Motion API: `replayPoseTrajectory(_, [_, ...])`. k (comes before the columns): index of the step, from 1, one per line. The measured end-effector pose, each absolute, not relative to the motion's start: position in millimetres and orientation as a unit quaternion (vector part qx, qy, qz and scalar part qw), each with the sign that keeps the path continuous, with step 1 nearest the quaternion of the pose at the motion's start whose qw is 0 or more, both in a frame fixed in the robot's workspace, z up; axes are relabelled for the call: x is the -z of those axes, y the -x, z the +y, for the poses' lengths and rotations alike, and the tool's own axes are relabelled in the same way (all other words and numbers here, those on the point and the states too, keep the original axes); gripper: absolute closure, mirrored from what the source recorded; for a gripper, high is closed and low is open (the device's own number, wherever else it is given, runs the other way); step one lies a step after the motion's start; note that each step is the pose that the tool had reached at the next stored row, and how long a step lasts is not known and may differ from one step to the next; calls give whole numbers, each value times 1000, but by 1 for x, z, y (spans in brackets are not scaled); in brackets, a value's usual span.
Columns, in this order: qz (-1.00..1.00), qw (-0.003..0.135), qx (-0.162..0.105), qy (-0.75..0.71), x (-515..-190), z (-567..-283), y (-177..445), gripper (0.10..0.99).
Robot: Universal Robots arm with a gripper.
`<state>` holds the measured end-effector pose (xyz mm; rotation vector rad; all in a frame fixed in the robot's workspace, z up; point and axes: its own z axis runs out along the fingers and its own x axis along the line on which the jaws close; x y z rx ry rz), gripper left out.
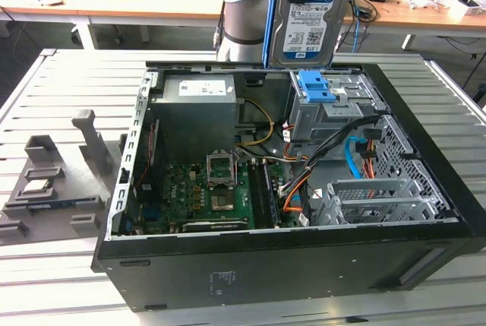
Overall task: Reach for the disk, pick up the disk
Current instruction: 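Pick up the disk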
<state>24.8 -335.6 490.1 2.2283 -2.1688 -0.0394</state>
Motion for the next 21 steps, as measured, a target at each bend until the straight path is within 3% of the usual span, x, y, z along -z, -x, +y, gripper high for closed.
replayPoseTrajectory(9, [-697, 16, 13, -717, -482, -337, -25, 722])
replayPoseTrajectory(21, [-697, 16, 13, -717, -481, -374, -9, 722])
